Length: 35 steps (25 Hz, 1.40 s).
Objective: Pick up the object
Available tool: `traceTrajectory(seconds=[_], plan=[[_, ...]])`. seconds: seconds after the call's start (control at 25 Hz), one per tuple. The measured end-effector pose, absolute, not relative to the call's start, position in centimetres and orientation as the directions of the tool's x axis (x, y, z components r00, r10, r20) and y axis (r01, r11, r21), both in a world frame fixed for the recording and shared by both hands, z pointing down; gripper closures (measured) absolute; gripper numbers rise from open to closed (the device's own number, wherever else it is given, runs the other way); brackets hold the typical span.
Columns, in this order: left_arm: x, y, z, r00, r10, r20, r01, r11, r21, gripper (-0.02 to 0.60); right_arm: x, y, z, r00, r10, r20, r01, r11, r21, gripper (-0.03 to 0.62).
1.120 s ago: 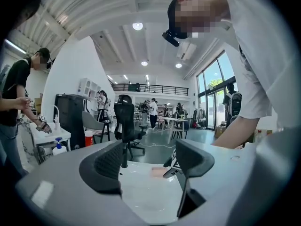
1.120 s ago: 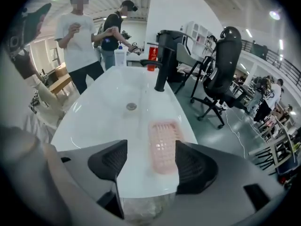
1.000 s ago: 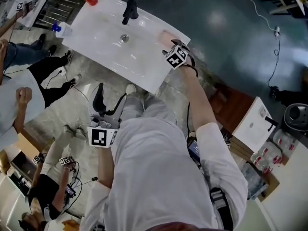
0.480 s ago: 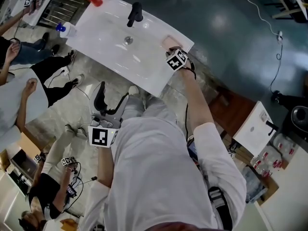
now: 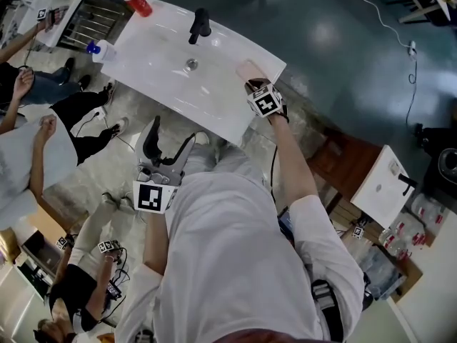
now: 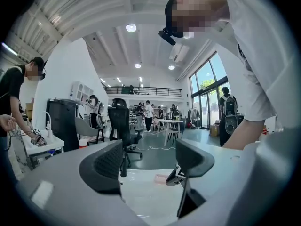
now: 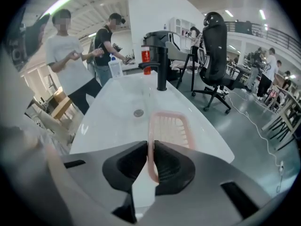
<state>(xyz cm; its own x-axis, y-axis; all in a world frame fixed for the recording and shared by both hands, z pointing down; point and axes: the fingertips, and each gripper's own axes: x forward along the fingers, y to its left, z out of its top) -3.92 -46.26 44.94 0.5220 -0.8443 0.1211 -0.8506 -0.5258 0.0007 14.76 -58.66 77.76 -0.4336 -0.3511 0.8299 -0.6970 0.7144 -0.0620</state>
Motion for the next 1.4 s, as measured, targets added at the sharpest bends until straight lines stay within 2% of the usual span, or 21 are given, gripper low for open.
traceTrajectory(seconds=[0.28, 0.56, 0.96, 1.4], plan=[[-2.8, -47.5, 43.8, 0.595, -0.800, 0.071, -0.802, -0.597, -0.006, 0.229, 12.3, -56.4, 69.6, -0.581, -0.492, 0.648, -0.752, 0.629, -0.197, 0.545], [-1.5, -48.4, 42.6, 0.654, -0.755, 0.037, -0.755, -0.655, -0.023, 0.229, 10.8, -54.6, 58.4, -0.644, -0.637, 0.424, -0.756, 0.616, -0.223, 0.545], [-1.4, -50.2, 41.3, 0.690, -0.724, 0.013, -0.722, -0.689, -0.058, 0.229, 11.7, -53.4, 44.1, -0.617, -0.782, 0.091, -0.780, 0.591, -0.206, 0.545], [-1.1, -51.8, 39.7, 0.721, -0.693, -0.030, -0.693, -0.718, -0.068, 0.229, 12.6, -51.0, 34.0, -0.556, -0.826, -0.099, -0.822, 0.563, -0.082, 0.543]])
